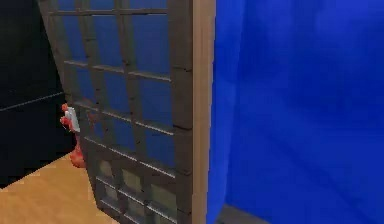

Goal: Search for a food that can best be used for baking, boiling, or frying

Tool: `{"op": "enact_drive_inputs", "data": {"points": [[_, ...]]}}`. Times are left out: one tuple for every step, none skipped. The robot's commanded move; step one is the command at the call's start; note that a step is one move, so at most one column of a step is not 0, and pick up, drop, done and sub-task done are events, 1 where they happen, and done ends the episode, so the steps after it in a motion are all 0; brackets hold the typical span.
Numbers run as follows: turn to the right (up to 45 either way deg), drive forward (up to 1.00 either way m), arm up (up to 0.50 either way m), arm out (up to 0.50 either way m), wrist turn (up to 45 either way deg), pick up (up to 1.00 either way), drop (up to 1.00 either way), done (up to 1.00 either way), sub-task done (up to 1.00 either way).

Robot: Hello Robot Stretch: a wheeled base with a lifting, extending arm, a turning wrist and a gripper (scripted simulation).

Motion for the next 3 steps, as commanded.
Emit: {"op": "enact_drive_inputs", "data": {"points": [[-45.0,0.00,0.00,0.00,0.0,0.00,0.00,0.00,0.00],[-24.0,0.00,0.00,0.00,0.0,0.00,0.00,0.00,0.00],[0.0,1.00,0.00,0.00,0.0,0.00,0.00,0.00,0.00]]}}
